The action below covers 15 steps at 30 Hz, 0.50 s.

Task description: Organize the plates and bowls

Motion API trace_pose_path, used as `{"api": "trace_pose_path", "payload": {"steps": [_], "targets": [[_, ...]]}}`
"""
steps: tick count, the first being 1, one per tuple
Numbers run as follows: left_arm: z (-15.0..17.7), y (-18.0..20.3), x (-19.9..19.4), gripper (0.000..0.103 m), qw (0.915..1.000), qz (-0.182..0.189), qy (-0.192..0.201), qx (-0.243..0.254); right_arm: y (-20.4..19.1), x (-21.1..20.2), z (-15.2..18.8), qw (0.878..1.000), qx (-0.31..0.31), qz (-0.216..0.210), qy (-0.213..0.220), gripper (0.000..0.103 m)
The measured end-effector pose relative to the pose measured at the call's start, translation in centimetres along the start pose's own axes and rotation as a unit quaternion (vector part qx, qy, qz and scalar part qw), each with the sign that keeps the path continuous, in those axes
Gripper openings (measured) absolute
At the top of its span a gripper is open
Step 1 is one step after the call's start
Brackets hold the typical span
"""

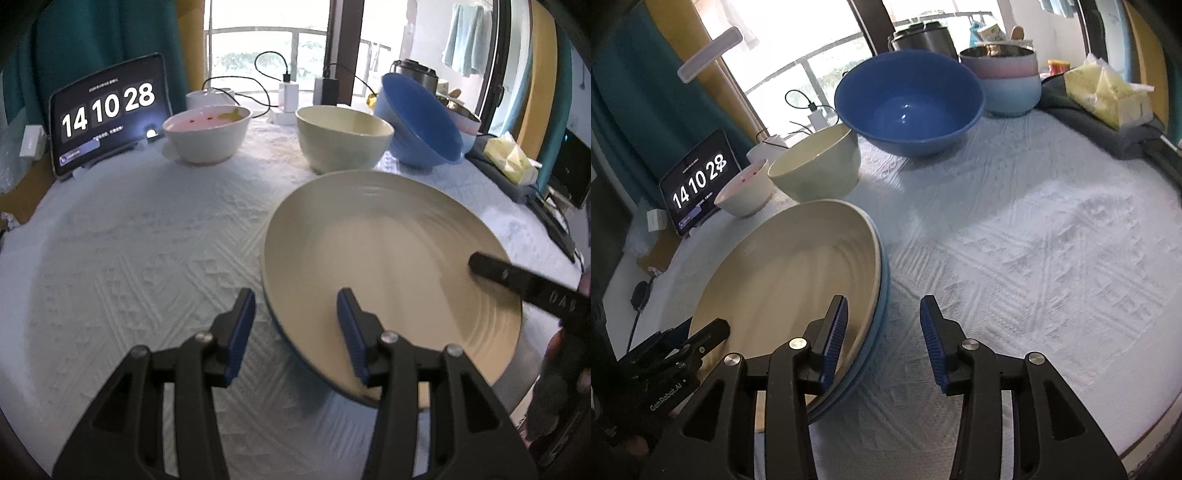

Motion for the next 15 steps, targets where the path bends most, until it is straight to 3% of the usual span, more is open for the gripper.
{"api": "trace_pose_path", "payload": {"steps": [4,11,15], "targets": [[-0.3,-0.5,0.5,0.058,0.9996,0.016,-0.006,-0.021,-0.6,0.6,0.2,1.0,0.01,-0.029,0.001,0.043],[0.0,0.3,0.5,0.058,0.999,0.043,-0.015,0.0,-1.2,1.0,0.0,1.0,0.004,-0.02,0.005,0.046],[-0.1,-0.2,0.4,0.053,0.9983,0.054,-0.019,-0.014,-1.4,1.1,-0.2,1.0,0.003,-0.013,0.001,0.046]]}}
Point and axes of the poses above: each gripper's, at about its wrist camera, not at the fingertips, and x roughly the way its jaws point, y to its right, z to its underside, the point moved 5 cm from there along x, roughly the way its jaws point, and after that the axes turned 15 degrees about -x, right-handed, at the moved point
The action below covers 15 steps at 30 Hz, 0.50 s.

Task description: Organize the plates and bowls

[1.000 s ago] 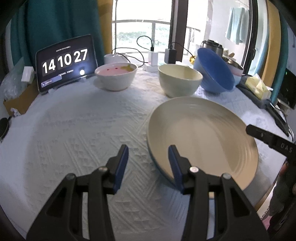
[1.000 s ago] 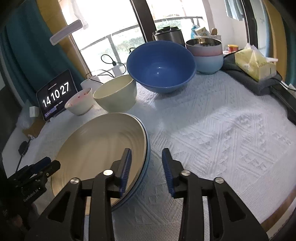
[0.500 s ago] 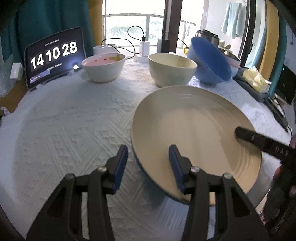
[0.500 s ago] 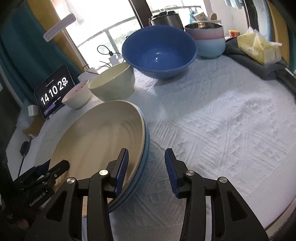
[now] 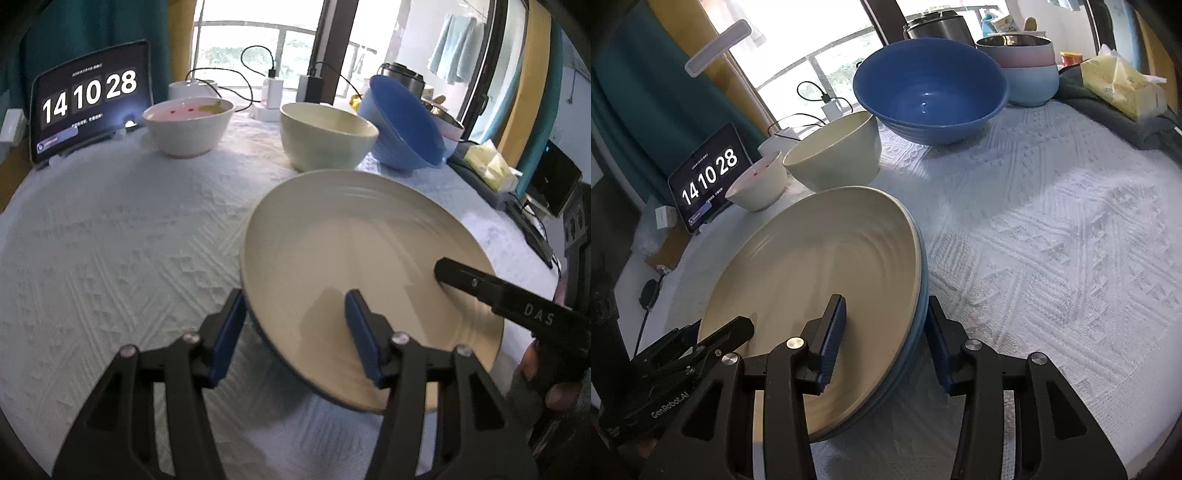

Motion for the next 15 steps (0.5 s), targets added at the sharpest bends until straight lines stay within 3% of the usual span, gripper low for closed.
{"api": "trace_pose_path", "payload": {"steps": [15], "targets": [[-0.5,-2.3,-0.9,0.048,0.9998,-0.006,0.001,-0.019,-1.8,0.8,-0.8,1.0,-0.023,0.004,-0.007,0.045]]}}
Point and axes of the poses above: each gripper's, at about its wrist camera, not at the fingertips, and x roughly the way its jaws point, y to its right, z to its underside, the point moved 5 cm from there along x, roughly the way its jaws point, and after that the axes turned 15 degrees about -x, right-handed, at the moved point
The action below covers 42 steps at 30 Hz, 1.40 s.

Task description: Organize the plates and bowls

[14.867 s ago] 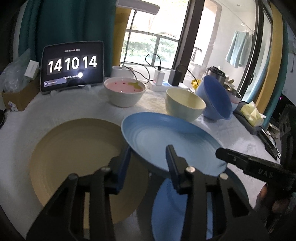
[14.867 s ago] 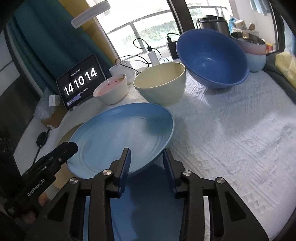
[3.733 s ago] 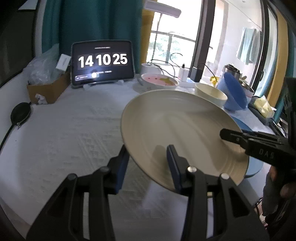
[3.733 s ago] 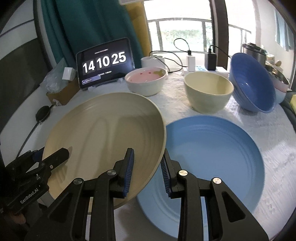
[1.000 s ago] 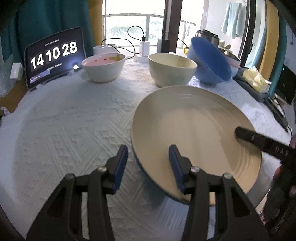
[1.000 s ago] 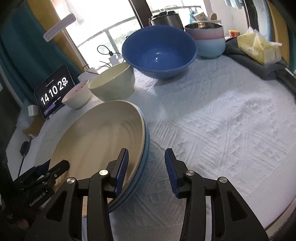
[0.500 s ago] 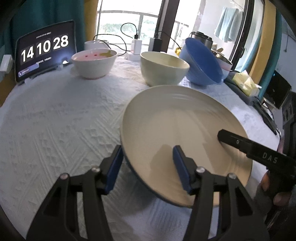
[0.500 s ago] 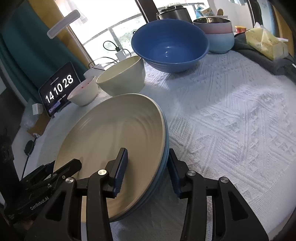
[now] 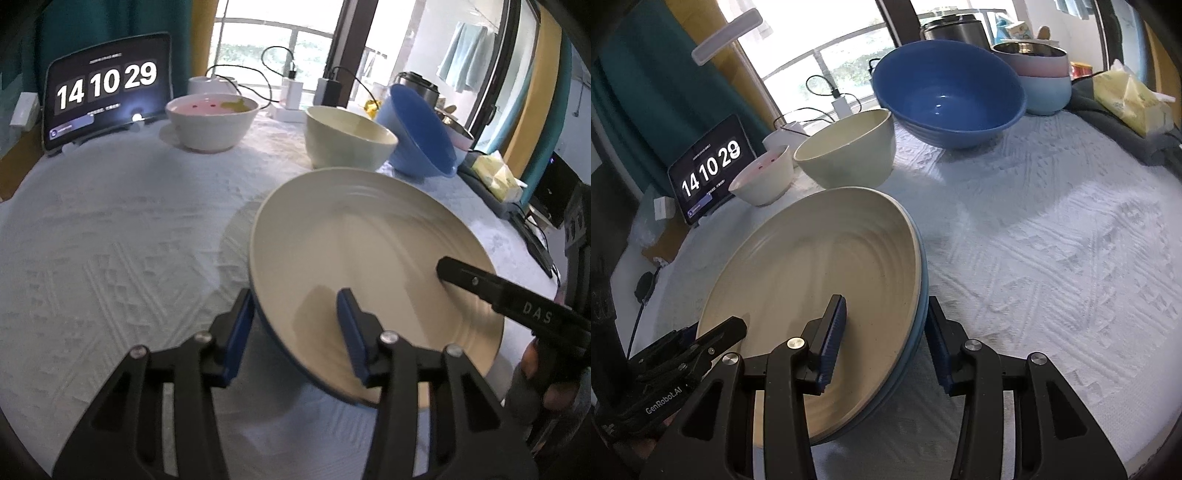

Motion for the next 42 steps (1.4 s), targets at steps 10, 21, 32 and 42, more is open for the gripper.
{"api": "trace_pose_path", "payload": {"steps": [10,21,32,42], "targets": [[-0.9,-3.0,-0.8,0.048,0.9995,-0.018,0.008,-0.022,-3.0,1.3,-1.1,1.0,-0.018,-0.016,-0.011,0.045],[-2.0,-5.9,-1.5,0.048,0.9984,-0.031,0.016,-0.045,-5.9,2.7,-2.0,0.999,-0.037,-0.03,-0.02,0.045],[-3.2,-9.2,-2.2,0.048,0.9958,-0.052,0.03,-0.07,-9.4,4.2,-2.7,0.997,-0.058,-0.047,-0.03,0.045],[-4.2,-11.2,-2.5,0.048,0.9935,-0.065,0.04,-0.084,-11.4,5.8,-3.8,0.996,-0.066,-0.056,-0.036,0.046]]}}
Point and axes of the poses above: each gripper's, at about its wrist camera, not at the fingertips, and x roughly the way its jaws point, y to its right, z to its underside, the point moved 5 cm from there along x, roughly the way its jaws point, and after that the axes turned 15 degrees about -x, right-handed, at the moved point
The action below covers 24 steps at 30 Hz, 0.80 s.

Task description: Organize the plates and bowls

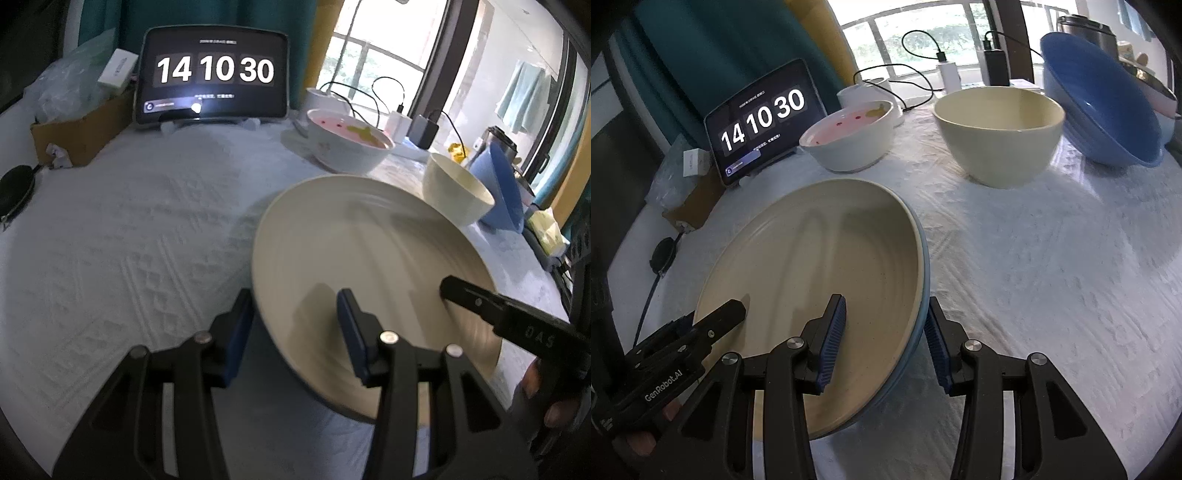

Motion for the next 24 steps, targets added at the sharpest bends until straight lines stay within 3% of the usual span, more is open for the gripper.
{"api": "trace_pose_path", "payload": {"steps": [14,24], "targets": [[-0.4,-0.1,0.2,0.049,0.9997,-0.022,0.008,0.005,0.0,1.0,-0.6,1.0,-0.006,-0.015,0.003,0.046],[-0.6,0.3,-1.9,0.049,0.9984,-0.041,0.038,-0.003,1.6,-0.5,-0.1,1.0,-0.008,-0.004,0.015,0.046]]}}
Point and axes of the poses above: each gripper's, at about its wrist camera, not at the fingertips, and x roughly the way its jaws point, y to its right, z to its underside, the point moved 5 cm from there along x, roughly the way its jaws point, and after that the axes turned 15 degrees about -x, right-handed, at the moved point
